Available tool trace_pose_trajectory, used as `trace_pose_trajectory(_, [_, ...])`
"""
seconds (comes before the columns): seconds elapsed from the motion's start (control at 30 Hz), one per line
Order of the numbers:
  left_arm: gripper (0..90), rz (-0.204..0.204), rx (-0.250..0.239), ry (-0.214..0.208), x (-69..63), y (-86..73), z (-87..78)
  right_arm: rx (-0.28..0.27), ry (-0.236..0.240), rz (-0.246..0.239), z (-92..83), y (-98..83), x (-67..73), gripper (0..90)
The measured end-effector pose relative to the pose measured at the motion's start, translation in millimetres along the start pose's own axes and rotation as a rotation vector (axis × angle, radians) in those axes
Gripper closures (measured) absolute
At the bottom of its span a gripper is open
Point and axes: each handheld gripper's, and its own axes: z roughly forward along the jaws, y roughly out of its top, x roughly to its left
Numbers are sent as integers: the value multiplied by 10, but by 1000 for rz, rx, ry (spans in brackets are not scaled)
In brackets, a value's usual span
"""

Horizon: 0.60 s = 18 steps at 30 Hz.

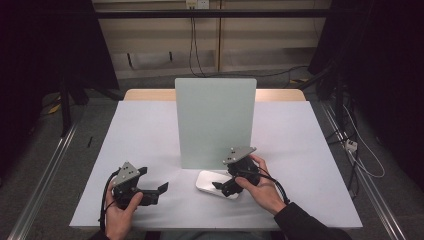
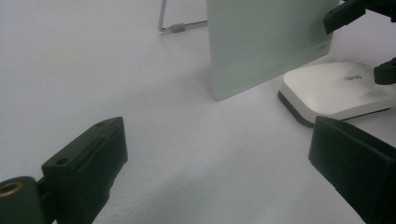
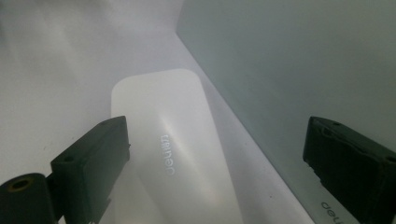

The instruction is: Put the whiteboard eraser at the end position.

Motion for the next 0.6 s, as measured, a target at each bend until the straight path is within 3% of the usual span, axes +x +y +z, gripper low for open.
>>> trace_pose_trajectory(0.2, [44, -5, -12, 2, 11, 6, -28, -76, -67, 32, -77, -9, 8, 79])
trace_pose_trajectory(0.47, [44, -8, -15, 5, 14, 6, -37, -114, -119, 114, -176, -92, -58, 68])
trace_pose_trajectory(0.6, [44, -11, -20, 6, 15, 7, -42, -142, -142, 129, -238, -154, -83, 75])
